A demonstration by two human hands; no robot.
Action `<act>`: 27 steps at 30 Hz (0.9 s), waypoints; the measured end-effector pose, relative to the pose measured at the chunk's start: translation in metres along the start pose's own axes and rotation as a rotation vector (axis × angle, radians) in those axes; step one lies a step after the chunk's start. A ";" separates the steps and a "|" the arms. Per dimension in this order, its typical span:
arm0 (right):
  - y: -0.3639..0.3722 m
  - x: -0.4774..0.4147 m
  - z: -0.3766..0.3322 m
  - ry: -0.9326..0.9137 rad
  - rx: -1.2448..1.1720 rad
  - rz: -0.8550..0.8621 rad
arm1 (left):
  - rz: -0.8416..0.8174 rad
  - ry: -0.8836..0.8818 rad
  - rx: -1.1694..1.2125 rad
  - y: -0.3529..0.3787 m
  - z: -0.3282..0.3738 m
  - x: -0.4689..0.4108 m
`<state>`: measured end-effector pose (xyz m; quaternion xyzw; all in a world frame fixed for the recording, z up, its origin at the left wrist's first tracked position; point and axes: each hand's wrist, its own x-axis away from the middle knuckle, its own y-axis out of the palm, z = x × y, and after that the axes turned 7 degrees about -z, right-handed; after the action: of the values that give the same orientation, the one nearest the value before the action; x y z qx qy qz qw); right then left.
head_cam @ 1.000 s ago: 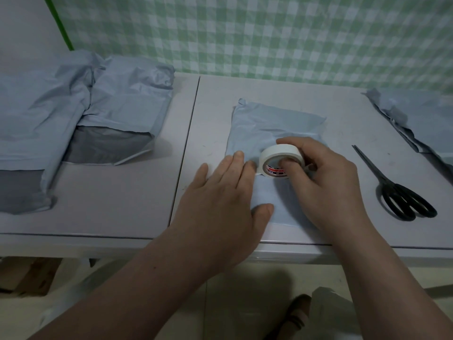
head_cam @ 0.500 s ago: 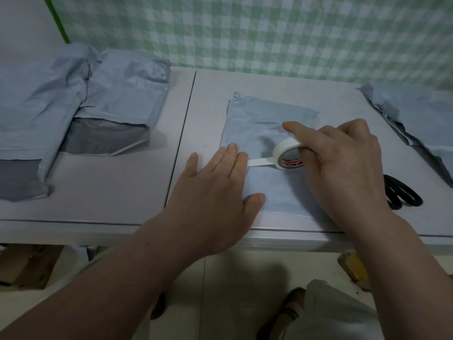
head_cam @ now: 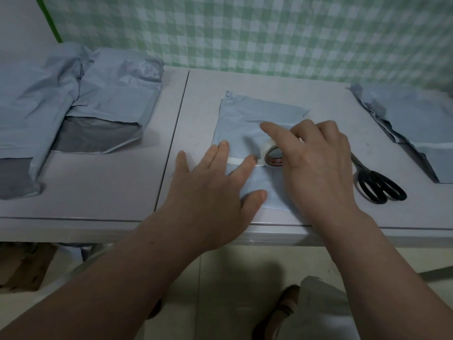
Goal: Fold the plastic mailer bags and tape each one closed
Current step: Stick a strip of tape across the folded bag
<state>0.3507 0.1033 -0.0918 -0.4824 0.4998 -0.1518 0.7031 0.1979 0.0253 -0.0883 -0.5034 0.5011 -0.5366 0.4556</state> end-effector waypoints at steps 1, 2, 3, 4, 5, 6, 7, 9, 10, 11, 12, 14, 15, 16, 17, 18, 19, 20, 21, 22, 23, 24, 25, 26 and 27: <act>0.000 0.000 0.000 0.009 -0.033 -0.015 | 0.000 -0.002 -0.008 0.000 0.000 0.000; -0.001 0.000 0.001 0.026 -0.092 -0.039 | -0.001 -0.003 -0.013 0.000 0.000 0.000; -0.002 -0.001 0.003 0.056 -0.178 -0.075 | -0.004 -0.004 -0.017 0.000 0.000 0.000; -0.005 -0.001 0.005 0.104 -0.286 -0.121 | -0.007 -0.005 -0.018 -0.001 0.001 0.000; -0.007 -0.001 0.007 0.168 -0.397 -0.165 | -0.010 -0.009 -0.018 -0.001 0.001 0.000; -0.010 -0.001 0.010 0.232 -0.489 -0.195 | -0.012 -0.012 -0.017 -0.003 0.002 0.000; -0.012 0.000 0.012 0.284 -0.556 -0.210 | -0.021 -0.017 -0.018 -0.004 0.003 0.000; -0.015 0.001 0.015 0.332 -0.646 -0.199 | -0.039 -0.019 -0.034 -0.007 0.005 -0.001; -0.015 0.002 0.014 0.338 -0.671 -0.185 | -0.043 -0.013 -0.039 -0.008 0.006 -0.002; -0.015 0.003 0.013 0.335 -0.676 -0.172 | -0.039 -0.004 -0.033 -0.009 0.006 -0.004; -0.015 0.003 0.012 0.322 -0.660 -0.160 | -0.024 0.012 -0.017 -0.010 0.007 -0.006; -0.014 0.004 0.011 0.281 -0.608 -0.139 | 0.035 0.061 -0.007 -0.012 0.010 -0.009; -0.013 0.004 0.011 0.262 -0.590 -0.131 | 0.058 0.085 -0.008 -0.011 0.011 -0.010; -0.013 0.004 0.011 0.242 -0.582 -0.119 | 0.072 0.101 0.001 -0.009 0.012 -0.010; -0.014 0.005 0.010 0.225 -0.584 -0.106 | 0.080 0.108 0.023 -0.007 0.013 -0.010; -0.014 0.005 0.010 0.214 -0.592 -0.097 | 0.091 0.114 0.052 -0.004 0.013 -0.010; -0.015 0.005 0.009 0.212 -0.605 -0.098 | 0.095 0.117 0.067 -0.002 0.013 -0.009; -0.017 0.003 0.009 0.217 -0.619 -0.113 | 0.091 0.118 0.063 0.001 0.013 -0.009; -0.019 0.000 0.010 0.220 -0.634 -0.138 | 0.089 0.119 0.051 0.003 0.013 -0.010; -0.022 -0.004 0.010 0.214 -0.645 -0.169 | 0.094 0.122 0.045 0.004 0.013 -0.011; -0.025 -0.010 0.011 0.201 -0.655 -0.203 | 0.105 0.124 0.044 0.005 0.013 -0.011; -0.028 -0.016 0.012 0.183 -0.662 -0.236 | 0.117 0.127 0.041 0.005 0.012 -0.012; -0.030 -0.023 0.012 0.168 -0.672 -0.267 | 0.124 0.131 0.041 0.007 0.012 -0.013; -0.031 -0.028 0.011 0.164 -0.696 -0.300 | 0.130 0.136 0.049 0.008 0.011 -0.013; -0.031 -0.032 0.010 0.175 -0.743 -0.341 | 0.133 0.141 0.061 0.010 0.010 -0.014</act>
<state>0.3533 0.1157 -0.0482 -0.7644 0.4913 -0.1161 0.4010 0.2087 0.0375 -0.0998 -0.4159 0.5477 -0.5541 0.4691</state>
